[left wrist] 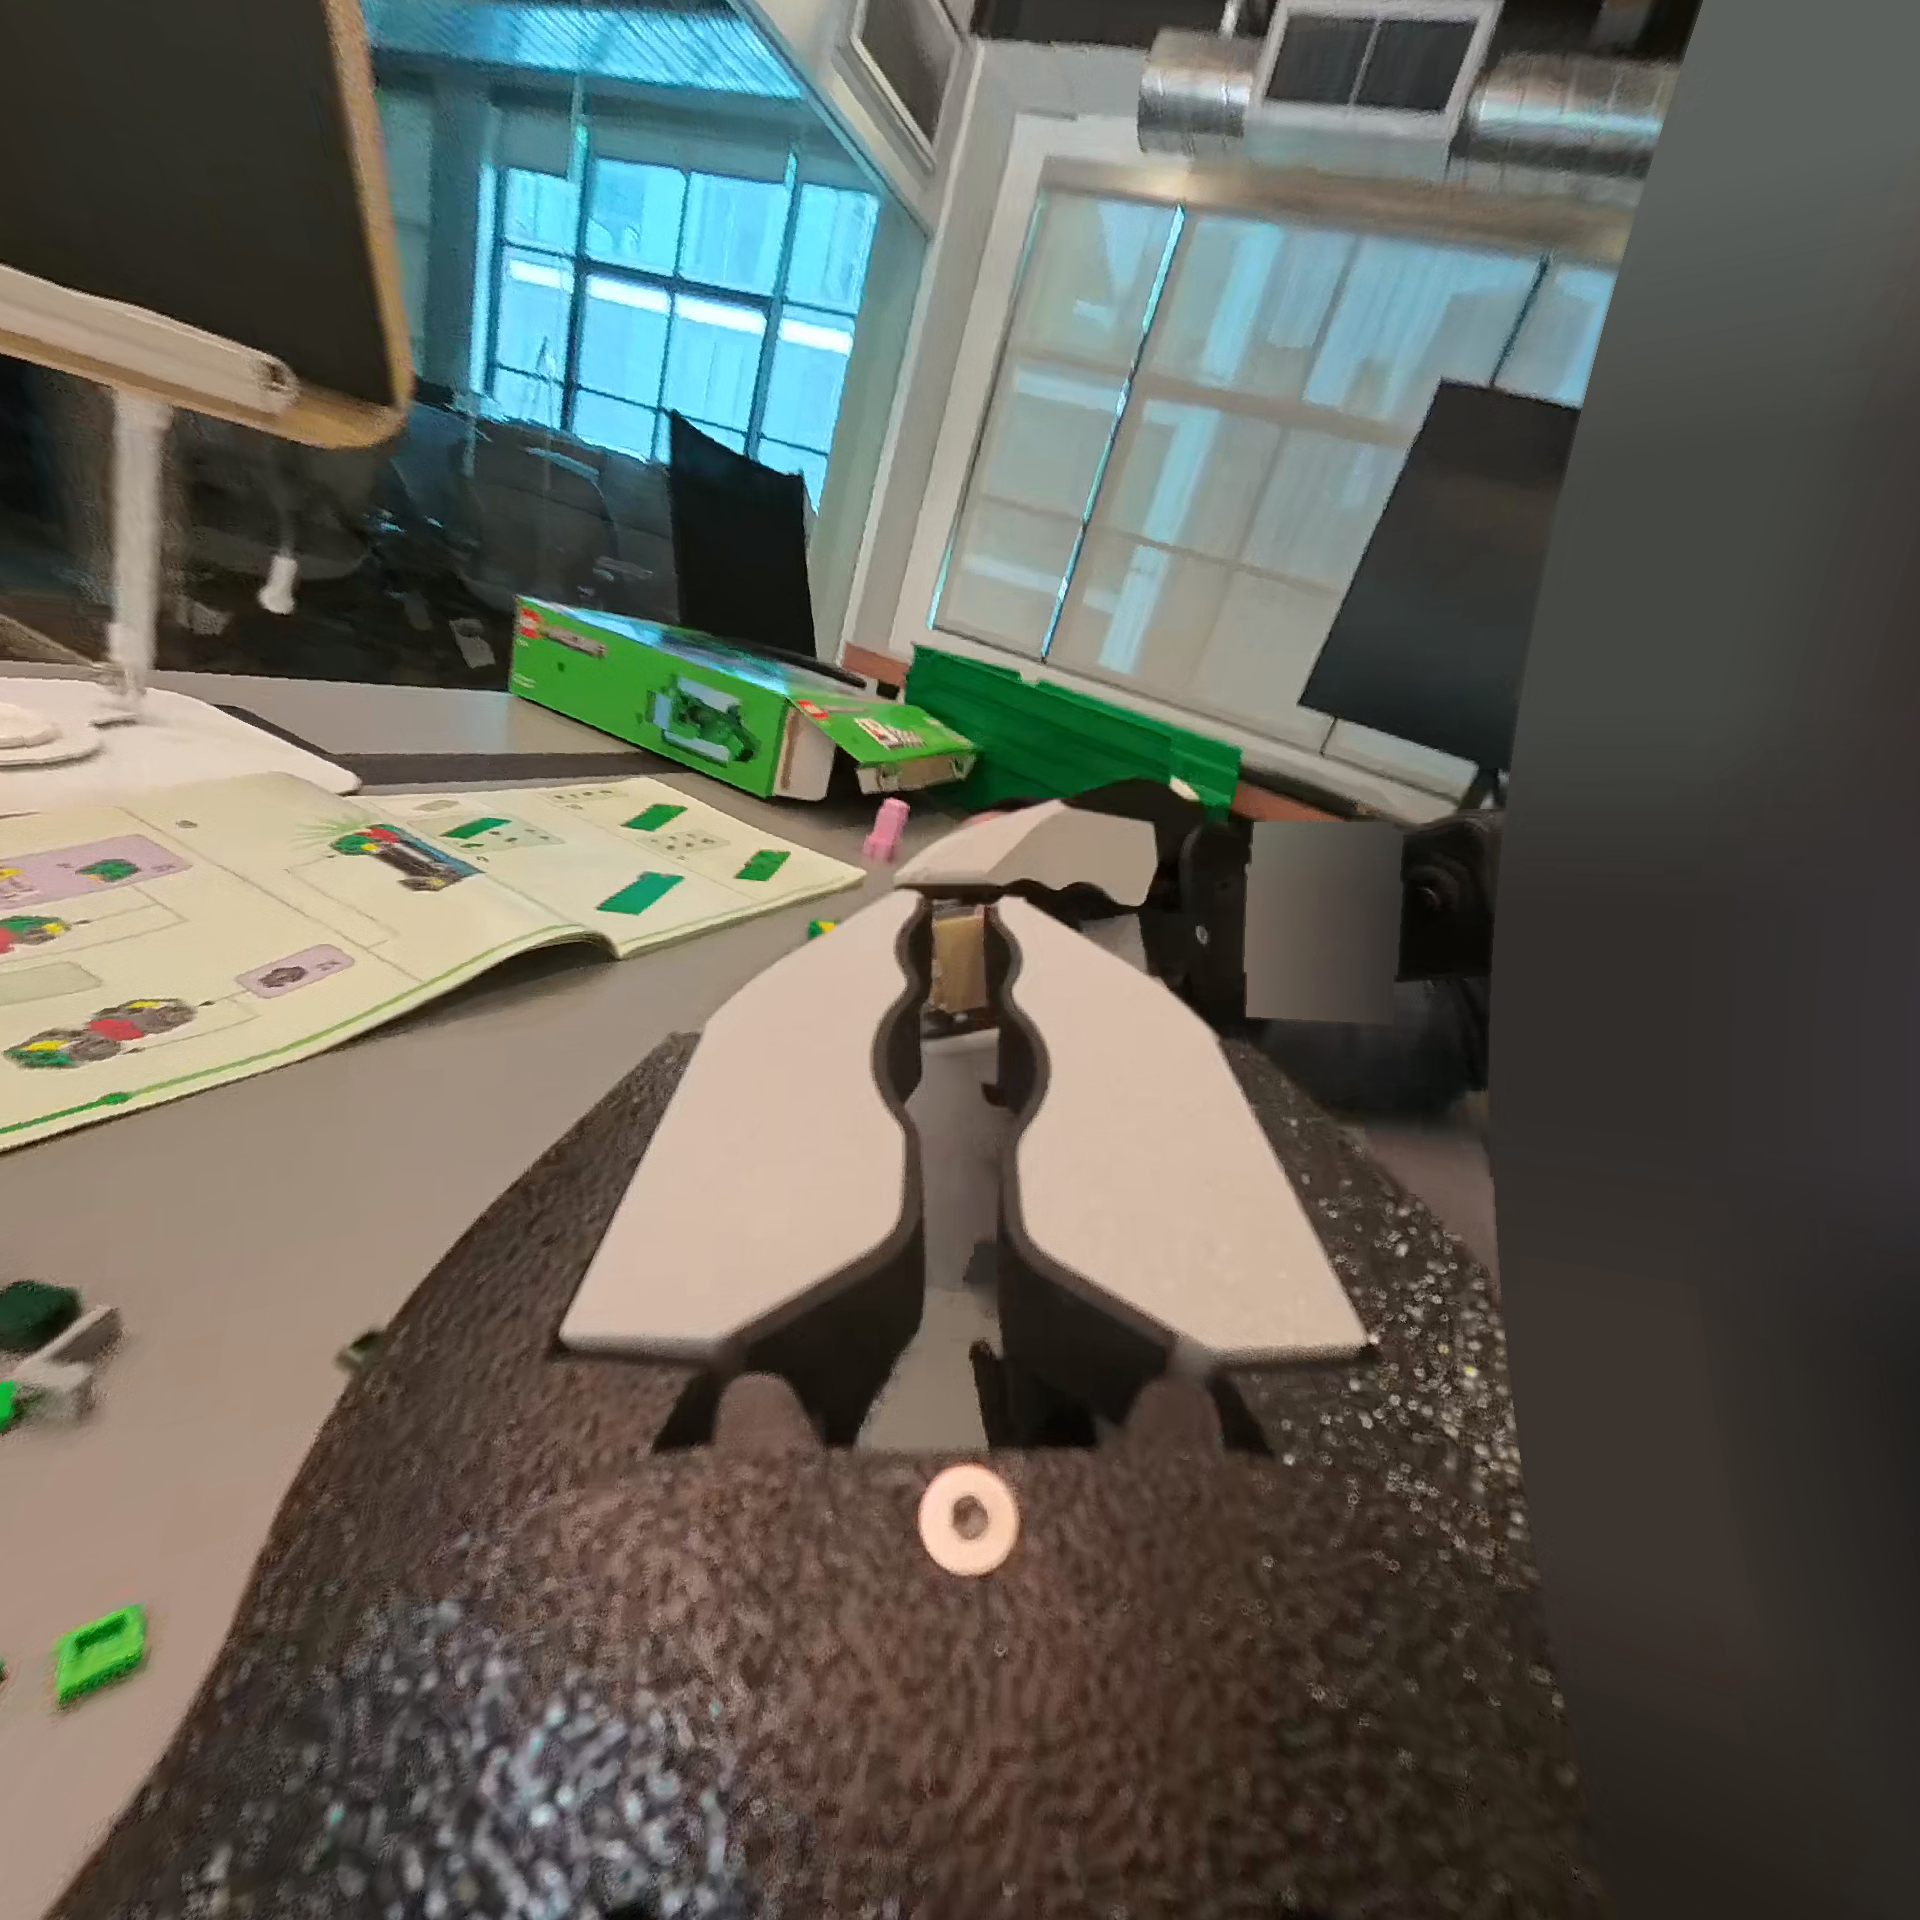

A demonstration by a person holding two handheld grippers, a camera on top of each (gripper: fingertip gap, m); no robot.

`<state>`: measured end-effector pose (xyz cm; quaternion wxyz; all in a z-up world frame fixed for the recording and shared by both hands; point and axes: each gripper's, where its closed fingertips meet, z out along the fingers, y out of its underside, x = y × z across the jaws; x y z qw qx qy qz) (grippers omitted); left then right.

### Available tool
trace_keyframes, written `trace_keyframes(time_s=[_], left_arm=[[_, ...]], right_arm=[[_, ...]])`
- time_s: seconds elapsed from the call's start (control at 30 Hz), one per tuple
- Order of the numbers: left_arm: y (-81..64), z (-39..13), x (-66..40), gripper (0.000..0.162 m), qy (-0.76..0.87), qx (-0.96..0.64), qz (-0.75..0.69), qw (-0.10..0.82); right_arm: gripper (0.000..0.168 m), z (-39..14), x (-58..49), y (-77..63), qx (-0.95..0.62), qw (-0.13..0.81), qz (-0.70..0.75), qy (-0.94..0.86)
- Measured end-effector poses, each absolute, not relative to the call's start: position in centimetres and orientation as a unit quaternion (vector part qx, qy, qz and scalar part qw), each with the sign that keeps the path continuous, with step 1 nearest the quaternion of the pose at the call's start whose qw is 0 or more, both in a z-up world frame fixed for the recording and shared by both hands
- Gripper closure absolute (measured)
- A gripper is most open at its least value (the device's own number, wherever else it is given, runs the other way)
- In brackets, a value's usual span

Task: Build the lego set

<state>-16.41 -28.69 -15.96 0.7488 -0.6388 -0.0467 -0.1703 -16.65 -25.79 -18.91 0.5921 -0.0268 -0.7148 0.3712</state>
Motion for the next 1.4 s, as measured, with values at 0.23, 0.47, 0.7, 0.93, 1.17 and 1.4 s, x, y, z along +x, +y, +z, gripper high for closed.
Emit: trace_keyframes(time_s=[0.23, 0.47, 0.7, 0.93, 1.17, 1.4], left_arm=[[-30.4, -15.5, -19.3, 0.153, -0.106, -0.618, -0.099, 0.773], [-30.9, -15.9, -20.7, 0.153, -0.129, -0.630, -0.052, 0.764], [-30.5, -16.3, -20.6, 0.153, -0.120, -0.645, -0.034, 0.754], [-30.2, -16.5, -20.5, 0.153, -0.115, -0.654, -0.031, 0.747], [-29.6, -17.0, -20.0, 0.153, -0.099, -0.674, -0.027, 0.732], [-29.3, -17.1, -19.7, 0.153, -0.091, -0.681, -0.020, 0.726]], right_arm=[[0.134, -19.9, -15.7, -25.6, -0.091, 0.438, 0.488, -0.750], [0.143, -22.7, -12.8, -26.6, -0.075, 0.212, 0.518, -0.825], [0.150, -25.5, -11.9, -26.7, -0.126, 0.101, 0.452, -0.877], [0.148, -26.1, -11.7, -26.9, -0.170, 0.097, 0.435, -0.879], [0.152, -26.9, -11.9, -27.8, -0.160, 0.104, 0.406, -0.894], [0.152, -25.5, -11.0, -24.5, -0.151, 0.060, 0.314, -0.936]])
